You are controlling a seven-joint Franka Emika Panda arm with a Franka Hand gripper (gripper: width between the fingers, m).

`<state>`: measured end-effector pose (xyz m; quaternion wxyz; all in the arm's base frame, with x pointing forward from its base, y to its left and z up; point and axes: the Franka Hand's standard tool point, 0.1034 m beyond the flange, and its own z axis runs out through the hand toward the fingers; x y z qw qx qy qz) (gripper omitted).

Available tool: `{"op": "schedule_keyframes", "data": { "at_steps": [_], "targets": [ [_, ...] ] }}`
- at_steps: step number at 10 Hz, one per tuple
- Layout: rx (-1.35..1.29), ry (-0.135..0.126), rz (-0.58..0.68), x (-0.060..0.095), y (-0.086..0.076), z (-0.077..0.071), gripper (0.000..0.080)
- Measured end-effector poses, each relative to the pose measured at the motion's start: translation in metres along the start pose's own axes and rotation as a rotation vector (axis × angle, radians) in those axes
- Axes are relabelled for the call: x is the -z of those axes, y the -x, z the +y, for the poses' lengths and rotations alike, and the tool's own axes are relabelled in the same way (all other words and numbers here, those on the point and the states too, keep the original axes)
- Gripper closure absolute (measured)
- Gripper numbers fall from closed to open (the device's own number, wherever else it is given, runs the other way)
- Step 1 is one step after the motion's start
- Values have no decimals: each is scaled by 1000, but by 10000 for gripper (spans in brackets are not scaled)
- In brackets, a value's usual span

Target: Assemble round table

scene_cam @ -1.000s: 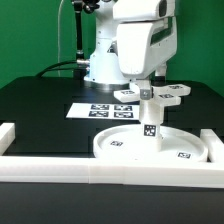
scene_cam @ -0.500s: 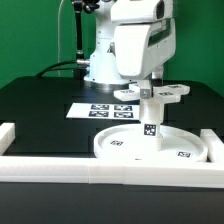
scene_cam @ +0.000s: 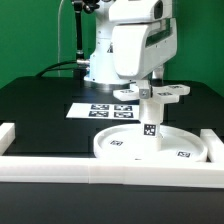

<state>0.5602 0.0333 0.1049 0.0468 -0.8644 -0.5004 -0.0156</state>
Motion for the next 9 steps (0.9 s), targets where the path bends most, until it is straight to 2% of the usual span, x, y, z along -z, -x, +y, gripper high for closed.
{"op": "schedule_keyframes", "data": {
  "at_steps": [3,7,9],
  "targets": [
    [-320,-3,4,0,4,2,356],
    [-823,-36,42,0,7,3,354],
    [-950,-35,45,0,5,3,354]
  ]
}}
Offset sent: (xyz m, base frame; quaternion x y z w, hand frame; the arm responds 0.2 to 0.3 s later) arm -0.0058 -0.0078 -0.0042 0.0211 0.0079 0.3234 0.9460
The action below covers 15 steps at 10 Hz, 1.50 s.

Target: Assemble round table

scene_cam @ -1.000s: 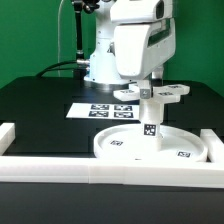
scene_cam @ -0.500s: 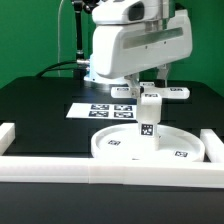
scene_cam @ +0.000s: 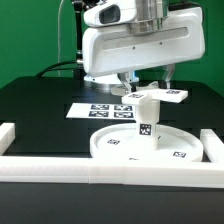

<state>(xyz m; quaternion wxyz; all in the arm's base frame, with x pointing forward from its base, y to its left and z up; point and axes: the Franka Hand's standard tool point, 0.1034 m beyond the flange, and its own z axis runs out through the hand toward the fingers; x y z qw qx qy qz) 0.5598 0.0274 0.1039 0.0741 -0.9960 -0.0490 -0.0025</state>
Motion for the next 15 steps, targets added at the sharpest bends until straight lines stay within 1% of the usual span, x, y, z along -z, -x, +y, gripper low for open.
{"op": "schedule_keyframes", "data": {
  "at_steps": [5,7,8,9,13,15],
  "targets": [
    [-302,0,8,0,-1,-1,354],
    [-536,-10,25,0,-3,-3,354],
    [-614,-10,36,0,-4,-4,354],
    [-775,-20,47,0,-5,-6,354],
    [-1155,-49,56,0,-6,-7,354],
    [-1355,-78,45,0,-6,-7,354]
  ]
}}
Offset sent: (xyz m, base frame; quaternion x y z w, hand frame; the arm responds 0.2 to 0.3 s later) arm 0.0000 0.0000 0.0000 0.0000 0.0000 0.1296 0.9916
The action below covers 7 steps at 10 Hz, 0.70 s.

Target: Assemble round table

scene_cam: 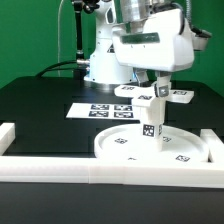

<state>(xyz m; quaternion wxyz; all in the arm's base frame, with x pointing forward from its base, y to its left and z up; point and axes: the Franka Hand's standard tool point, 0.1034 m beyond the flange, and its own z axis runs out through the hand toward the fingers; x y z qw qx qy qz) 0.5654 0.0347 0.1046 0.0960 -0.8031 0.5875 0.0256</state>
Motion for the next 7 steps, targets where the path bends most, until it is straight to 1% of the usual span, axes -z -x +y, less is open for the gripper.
{"op": "schedule_keyframes", "data": {
  "at_steps": [4,6,7],
  "targets": [
    [-172,-1,1,0,0,-1,354],
    [-176,-2,0,0,1,-1,354],
    [-172,-1,0,0,1,-1,203]
  ]
}}
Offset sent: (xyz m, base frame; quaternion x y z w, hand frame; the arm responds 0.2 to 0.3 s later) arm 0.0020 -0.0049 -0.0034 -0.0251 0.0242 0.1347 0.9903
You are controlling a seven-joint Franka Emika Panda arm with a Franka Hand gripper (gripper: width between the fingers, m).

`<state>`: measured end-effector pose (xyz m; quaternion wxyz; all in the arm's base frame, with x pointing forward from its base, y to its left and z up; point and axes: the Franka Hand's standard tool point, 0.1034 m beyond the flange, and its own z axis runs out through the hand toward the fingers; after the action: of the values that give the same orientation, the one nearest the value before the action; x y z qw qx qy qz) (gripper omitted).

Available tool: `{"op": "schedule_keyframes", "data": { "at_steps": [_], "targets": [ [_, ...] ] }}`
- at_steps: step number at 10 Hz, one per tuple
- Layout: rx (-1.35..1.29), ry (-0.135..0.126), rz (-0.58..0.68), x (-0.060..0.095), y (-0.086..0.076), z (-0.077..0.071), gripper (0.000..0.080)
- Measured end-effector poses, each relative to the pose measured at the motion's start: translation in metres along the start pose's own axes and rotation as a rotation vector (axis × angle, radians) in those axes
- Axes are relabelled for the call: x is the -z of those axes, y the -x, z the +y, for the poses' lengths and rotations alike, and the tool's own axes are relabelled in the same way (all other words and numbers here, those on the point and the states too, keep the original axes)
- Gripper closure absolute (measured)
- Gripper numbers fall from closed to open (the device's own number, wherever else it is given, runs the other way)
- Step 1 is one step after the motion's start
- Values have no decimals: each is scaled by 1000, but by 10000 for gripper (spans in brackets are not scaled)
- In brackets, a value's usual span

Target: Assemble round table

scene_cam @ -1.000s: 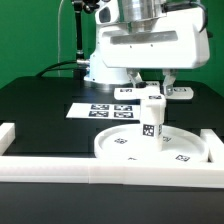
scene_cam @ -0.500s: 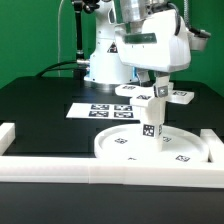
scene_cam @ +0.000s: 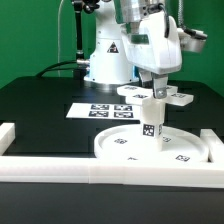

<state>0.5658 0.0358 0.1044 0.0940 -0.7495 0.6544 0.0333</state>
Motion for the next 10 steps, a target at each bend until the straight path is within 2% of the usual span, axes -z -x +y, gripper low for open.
{"op": "schedule_keyframes", "data": {
  "at_steps": [1,3,4,7,9,10],
  "targets": [
    [30,6,-6,4,2,-2,164],
    [63,24,-29,21,12,-2,152],
    [77,24,-37,28,15,-3,152],
    [189,25,-37,25,14,-2,150],
    [431,47,-34,27,20,-4,150],
    [625,49,-25,27,21,-5,150]
  ]
}}
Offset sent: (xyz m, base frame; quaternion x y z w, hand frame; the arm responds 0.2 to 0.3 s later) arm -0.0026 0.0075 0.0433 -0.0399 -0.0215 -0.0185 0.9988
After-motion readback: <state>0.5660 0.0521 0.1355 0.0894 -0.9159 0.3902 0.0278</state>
